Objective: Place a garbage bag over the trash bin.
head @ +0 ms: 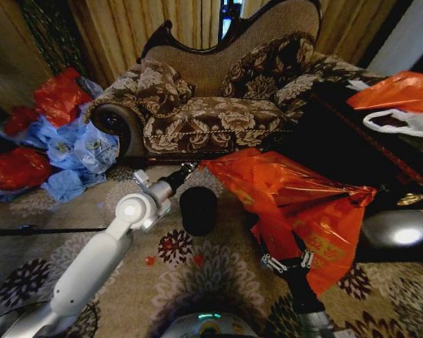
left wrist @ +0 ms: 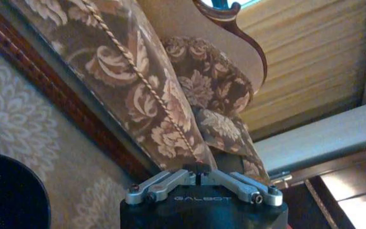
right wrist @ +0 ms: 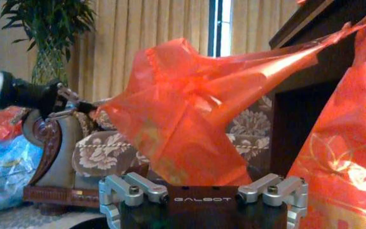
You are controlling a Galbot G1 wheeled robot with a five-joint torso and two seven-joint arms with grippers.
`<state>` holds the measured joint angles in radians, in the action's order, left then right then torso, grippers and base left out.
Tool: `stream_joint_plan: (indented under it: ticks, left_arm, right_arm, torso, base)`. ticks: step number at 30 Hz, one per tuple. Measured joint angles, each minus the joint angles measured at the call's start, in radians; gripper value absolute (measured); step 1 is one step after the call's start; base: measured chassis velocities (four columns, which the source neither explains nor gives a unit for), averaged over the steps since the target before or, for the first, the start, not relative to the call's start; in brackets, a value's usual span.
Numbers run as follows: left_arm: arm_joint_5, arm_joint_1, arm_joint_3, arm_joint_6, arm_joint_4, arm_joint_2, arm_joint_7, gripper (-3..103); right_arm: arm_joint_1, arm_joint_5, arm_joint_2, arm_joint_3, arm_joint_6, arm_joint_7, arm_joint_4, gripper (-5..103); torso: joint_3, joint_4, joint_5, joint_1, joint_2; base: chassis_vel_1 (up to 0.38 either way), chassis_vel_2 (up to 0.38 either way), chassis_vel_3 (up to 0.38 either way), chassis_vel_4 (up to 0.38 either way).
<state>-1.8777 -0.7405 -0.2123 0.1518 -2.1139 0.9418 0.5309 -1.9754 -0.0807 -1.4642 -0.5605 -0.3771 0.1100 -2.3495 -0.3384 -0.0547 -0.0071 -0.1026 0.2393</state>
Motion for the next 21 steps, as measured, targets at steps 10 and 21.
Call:
stream_joint_plan:
  ticks: [10, 21]
  left_arm:
    - [-0.007, -0.075, -0.091, -0.002, -0.012, -0.034, -0.004, 0]
    - [-0.036, -0.103, -0.147, -0.007, -0.022, -0.058, -0.005, 0]
  right_arm:
    - [0.01, -0.016, -0.003, 0.003, 0.008, -0.041, 0.027, 100]
    - [0.026, -0.051, -0.003, 0.009, 0.035, -0.067, 0.046, 100]
  torso:
    - [0.0, 0.0001, -0.0001, 0.0, 0.0]
    - [0.0, 0.0002, -0.0001, 0.0, 0.0]
  base:
    - [0.0, 0.0, 0.0, 0.0]
    - [0.0, 0.0, 0.0, 0.0]
